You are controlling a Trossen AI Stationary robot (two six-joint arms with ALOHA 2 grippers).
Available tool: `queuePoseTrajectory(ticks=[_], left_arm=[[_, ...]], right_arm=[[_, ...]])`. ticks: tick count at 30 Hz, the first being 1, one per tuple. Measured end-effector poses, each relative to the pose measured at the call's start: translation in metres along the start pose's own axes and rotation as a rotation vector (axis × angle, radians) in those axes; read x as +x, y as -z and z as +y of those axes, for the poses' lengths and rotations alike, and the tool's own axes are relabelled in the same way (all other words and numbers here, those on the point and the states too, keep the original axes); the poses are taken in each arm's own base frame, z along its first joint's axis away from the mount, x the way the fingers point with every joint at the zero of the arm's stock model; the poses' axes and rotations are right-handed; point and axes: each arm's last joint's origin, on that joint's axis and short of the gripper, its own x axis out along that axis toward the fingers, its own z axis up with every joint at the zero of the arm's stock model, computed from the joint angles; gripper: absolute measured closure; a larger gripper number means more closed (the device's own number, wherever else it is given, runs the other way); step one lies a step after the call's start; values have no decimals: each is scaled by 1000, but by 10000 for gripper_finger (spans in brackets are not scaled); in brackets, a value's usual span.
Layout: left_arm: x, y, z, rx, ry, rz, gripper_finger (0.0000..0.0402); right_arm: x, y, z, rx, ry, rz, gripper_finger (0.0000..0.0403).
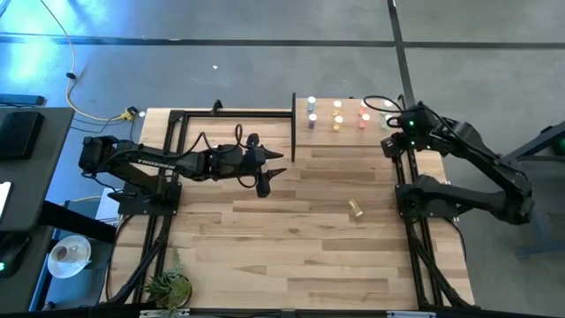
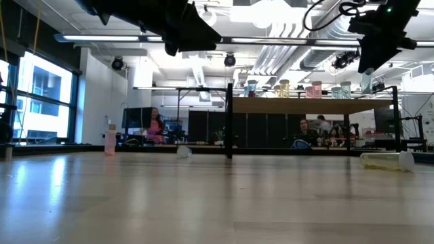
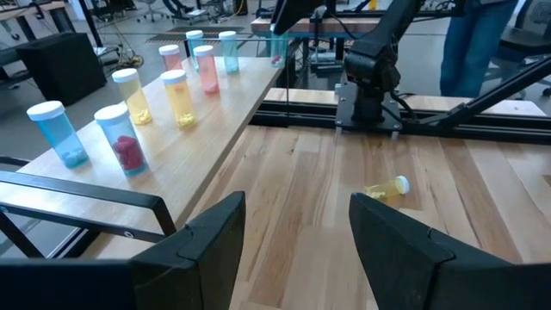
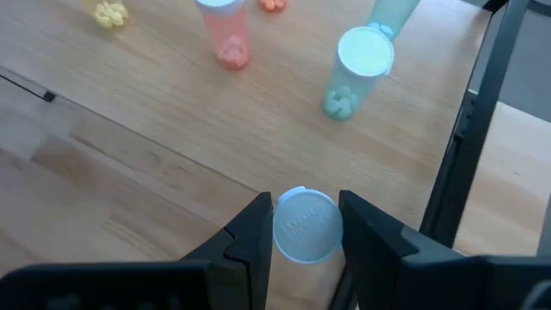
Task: Pick and place medicine bottles onto shelf by color
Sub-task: Put the light blue medicine bottle aligned with the other light blue medicine bottle on the shelf
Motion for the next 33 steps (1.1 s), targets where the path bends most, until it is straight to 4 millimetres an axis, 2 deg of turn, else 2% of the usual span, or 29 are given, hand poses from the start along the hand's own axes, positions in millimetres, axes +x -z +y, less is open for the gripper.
queuePoseTrajectory(ticks=[13, 24, 33], left_arm=[[0, 0, 0, 0, 0, 0, 204], [0, 0, 0, 1, 0, 0, 204], [0, 0, 0, 2, 0, 0, 204]], right_arm=[[26, -22, 9, -52, 64, 53, 298], [28, -24, 1, -27, 62, 77, 297], [30, -24, 2, -35, 33, 77, 272]])
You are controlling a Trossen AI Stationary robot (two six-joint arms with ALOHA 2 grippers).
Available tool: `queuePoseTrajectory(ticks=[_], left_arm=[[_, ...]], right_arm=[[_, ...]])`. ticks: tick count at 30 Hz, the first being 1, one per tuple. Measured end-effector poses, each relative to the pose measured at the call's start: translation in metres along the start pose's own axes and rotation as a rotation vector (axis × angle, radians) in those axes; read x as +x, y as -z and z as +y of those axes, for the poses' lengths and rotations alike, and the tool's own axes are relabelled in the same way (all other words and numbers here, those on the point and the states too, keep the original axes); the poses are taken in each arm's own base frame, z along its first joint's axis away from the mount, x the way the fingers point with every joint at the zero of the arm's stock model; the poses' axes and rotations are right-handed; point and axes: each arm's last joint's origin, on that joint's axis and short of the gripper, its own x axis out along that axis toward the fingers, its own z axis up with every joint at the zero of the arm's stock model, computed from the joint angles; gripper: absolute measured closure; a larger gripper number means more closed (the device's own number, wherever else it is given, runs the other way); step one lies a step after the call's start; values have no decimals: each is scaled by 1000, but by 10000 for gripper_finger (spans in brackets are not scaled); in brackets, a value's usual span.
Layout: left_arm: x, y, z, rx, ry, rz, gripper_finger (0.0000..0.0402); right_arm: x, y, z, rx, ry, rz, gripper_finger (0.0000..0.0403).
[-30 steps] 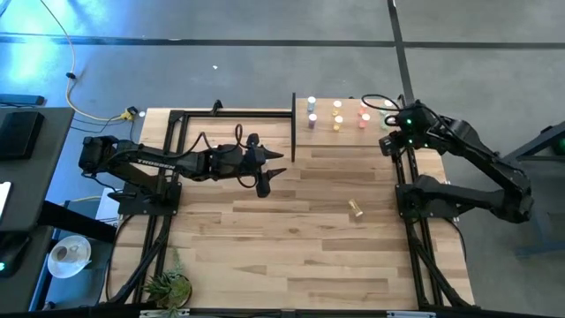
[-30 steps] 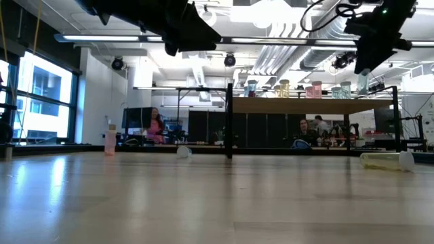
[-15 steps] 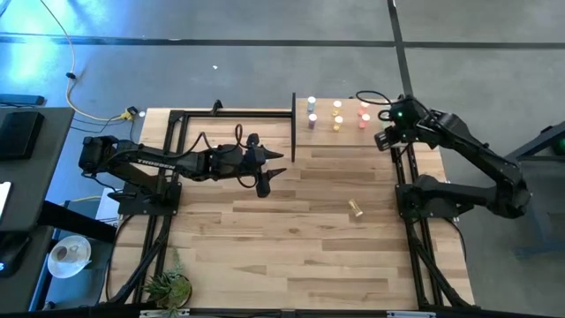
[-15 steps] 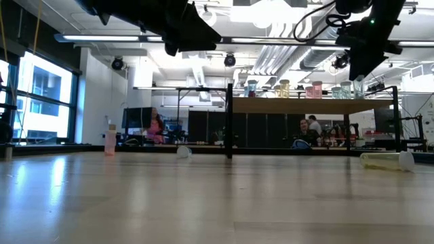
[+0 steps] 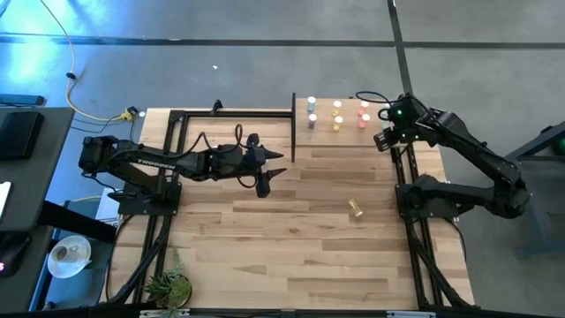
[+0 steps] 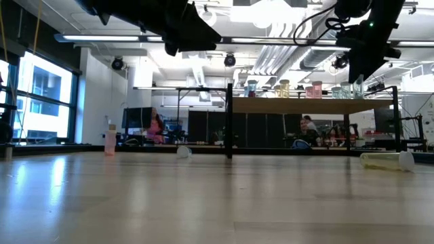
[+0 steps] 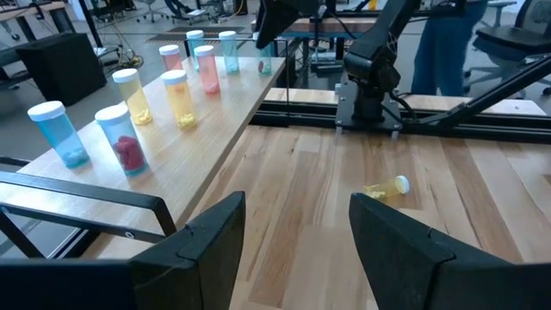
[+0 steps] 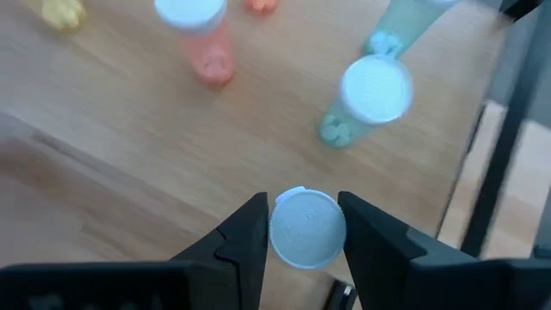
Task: Pick and place medicine bottles onto shelf by color
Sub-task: Put the light blue medicine bottle aligned with the other light blue medicine bottle on the shelf
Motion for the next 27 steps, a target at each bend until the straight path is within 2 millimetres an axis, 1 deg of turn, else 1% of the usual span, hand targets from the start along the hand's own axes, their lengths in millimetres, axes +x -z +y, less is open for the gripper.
queuePoseTrajectory(ticks=[7, 18, 27], left_arm=[[0, 0, 0, 32, 0, 0, 204], [0, 0, 0, 33, 0, 1, 204], [0, 0, 0, 33, 0, 1, 204]], right_arm=[[0, 0, 0, 0, 2, 3, 257], [0, -1, -1, -25, 40, -19, 257], [-1, -3, -1, -36, 37, -34, 257]])
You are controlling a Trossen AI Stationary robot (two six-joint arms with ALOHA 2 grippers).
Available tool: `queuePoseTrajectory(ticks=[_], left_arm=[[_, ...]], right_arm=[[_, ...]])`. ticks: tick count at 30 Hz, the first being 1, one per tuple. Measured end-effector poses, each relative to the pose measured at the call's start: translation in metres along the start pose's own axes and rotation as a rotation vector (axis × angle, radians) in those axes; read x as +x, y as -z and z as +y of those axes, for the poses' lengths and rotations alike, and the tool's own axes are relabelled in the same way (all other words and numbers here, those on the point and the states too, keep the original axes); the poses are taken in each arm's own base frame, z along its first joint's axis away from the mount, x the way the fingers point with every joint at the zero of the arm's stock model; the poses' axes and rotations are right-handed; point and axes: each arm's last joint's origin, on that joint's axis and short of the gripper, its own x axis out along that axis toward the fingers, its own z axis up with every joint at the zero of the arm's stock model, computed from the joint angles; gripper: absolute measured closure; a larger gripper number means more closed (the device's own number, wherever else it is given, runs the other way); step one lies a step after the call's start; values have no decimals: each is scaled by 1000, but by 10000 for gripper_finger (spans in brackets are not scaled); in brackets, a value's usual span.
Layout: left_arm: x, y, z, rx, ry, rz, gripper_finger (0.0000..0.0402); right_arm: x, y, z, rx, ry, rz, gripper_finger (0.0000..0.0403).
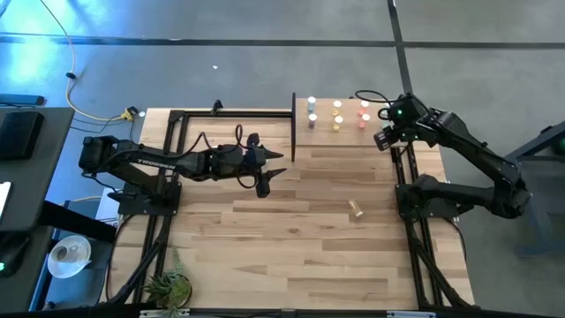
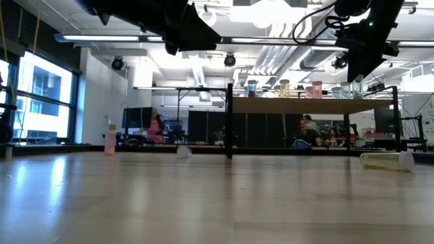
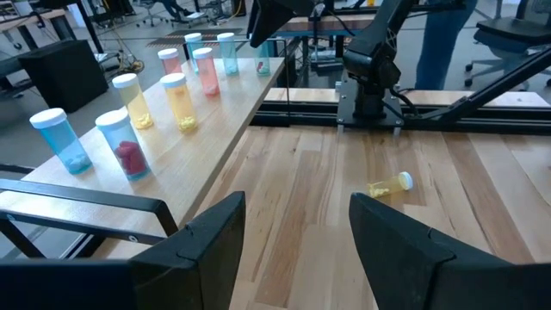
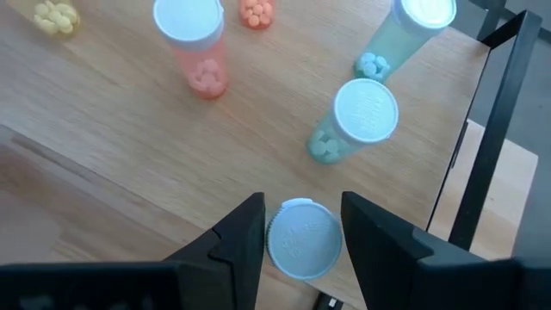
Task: Pick and place medicine bottles onto shelf by color
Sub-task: Put the light blue medicine bottle aligned with the other light blue medicine bottle on the shelf, then put the pink medicine bottle aligned with the other pink medicine bottle on the shelf
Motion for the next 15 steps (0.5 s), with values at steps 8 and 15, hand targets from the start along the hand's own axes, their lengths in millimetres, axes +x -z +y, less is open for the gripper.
queuePoseTrajectory(ticks=[8, 15], left_arm=[[0, 0, 0, 0, 0, 0, 204], [0, 0, 0, 1, 0, 0, 204]], right_arm=[[-1, -1, 0, 5, -6, -20, 256], [-16, -7, -2, 13, -17, -54, 256]])
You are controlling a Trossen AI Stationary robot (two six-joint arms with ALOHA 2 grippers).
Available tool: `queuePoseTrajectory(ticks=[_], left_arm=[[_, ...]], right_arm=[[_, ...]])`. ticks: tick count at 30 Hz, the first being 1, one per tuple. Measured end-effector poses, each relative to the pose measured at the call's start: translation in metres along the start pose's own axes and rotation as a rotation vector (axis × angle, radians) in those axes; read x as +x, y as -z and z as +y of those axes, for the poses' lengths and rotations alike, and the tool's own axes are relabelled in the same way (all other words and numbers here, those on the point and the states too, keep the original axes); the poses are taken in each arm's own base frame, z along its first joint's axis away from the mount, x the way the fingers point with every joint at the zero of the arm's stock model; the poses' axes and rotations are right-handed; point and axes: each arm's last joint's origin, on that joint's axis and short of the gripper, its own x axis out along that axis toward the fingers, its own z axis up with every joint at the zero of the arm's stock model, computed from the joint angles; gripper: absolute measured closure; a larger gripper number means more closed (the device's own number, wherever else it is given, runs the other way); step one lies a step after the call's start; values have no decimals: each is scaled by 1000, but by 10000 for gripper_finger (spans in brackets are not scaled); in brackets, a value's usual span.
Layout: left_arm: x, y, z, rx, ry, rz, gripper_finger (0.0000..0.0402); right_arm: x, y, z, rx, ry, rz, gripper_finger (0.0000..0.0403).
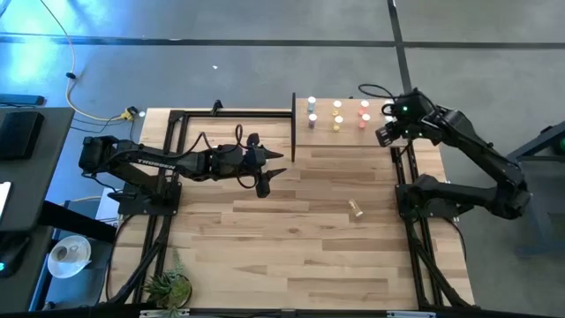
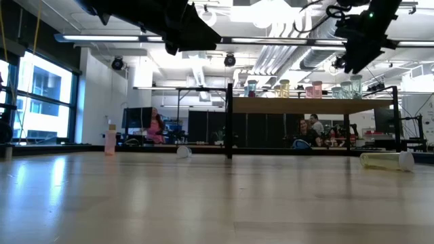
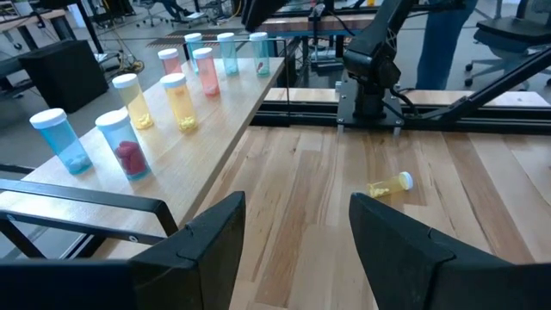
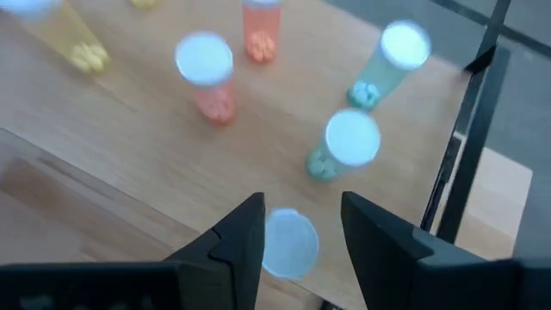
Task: Pick and place medicine bottles onto shelf by color
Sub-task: Put the pink medicine bottle aligned with the other pink medicine bottle on the shelf
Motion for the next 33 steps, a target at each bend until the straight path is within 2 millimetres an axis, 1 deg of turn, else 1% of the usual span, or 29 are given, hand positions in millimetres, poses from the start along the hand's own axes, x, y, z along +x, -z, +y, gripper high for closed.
queuePoseTrajectory(ticks=[5, 9, 14, 18, 24, 26, 30, 33], left_arm=[[0, 1, 0, 1, 1, 11, 204], [0, 5, 0, -2, -16, 55, 204], [-1, 12, 2, -14, -65, 120, 204], [-6, 13, 3, -42, -94, 155, 204], [-16, 14, 6, -100, -114, 216, 204], [-21, 15, 7, -117, -125, 244, 204], [-30, 19, 10, -131, -173, 318, 204], [-36, 24, 13, -128, -228, 381, 204]], right_arm=[[-14, -8, -2, 10, -10, -47, 256], [-23, -6, -3, -10, -25, -68, 256], [-34, 5, 0, -46, -135, -61, 256], [-40, 20, 2, -82, -203, -74, 256], [-36, 50, 2, -49, -280, -90, 256], [-34, 58, 4, -49, -344, -108, 256], [-29, 68, 9, -36, -466, -145, 256], [-22, 73, 15, -49, -533, -184, 256]])
